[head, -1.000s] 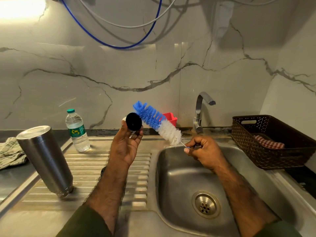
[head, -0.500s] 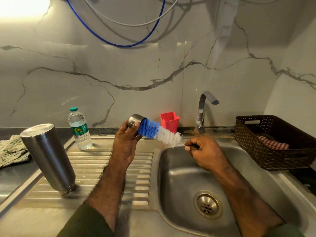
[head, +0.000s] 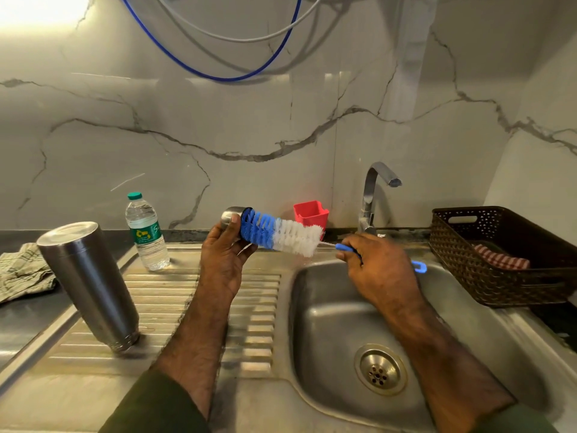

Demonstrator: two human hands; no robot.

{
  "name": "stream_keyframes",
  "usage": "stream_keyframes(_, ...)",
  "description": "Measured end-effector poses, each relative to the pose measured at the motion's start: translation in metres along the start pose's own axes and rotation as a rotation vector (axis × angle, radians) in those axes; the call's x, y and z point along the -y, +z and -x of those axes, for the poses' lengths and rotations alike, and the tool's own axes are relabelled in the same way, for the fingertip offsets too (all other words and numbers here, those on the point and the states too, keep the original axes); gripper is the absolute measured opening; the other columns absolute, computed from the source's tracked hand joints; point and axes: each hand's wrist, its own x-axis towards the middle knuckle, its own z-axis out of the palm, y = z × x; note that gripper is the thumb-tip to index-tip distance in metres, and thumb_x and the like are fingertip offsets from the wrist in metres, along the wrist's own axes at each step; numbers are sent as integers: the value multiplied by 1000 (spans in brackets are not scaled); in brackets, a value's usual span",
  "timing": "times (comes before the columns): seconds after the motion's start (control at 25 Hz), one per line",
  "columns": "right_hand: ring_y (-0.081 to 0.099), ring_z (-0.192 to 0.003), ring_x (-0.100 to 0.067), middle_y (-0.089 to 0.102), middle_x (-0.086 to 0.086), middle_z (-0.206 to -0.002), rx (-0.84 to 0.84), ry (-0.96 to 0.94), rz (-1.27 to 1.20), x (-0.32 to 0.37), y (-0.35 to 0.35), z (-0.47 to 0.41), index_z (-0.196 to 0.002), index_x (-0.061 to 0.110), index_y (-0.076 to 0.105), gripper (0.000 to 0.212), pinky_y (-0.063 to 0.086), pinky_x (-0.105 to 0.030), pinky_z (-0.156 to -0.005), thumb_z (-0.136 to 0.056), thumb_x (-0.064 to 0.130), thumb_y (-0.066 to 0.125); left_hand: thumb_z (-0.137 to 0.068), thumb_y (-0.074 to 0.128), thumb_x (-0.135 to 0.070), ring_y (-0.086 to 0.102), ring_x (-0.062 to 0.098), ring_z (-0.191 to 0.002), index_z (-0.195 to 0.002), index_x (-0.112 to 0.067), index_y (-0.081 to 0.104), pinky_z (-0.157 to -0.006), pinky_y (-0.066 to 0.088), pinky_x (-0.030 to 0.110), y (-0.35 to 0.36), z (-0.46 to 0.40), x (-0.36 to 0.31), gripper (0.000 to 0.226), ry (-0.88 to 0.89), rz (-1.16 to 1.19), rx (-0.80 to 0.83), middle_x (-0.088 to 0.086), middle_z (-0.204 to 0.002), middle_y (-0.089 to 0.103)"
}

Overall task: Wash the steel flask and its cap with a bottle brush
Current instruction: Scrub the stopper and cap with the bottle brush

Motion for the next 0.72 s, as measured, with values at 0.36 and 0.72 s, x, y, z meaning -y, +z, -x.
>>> stream_keyframes(0.36,59,-69,-9,63,9,-74,243,235,-372,12,12,1,-88,26,69,32,56,-38,-69,-101,52,58,-90,81,-29,73,26,-104,-125,-12,65,-91,58,47,-3,-3,-7,42,27,-9,55,6,-111,77)
stream_keyframes(0.72,62,-72,-19,66,5,-78,-75,-24,89,11,10,3,-87,25,68,33,56,-40,-71,-104,47,50,-89,73,-42,71,26,-110,-131,-14,67,-93,58,44,0,2,-5,51,-46,58,-18,8,-121,73)
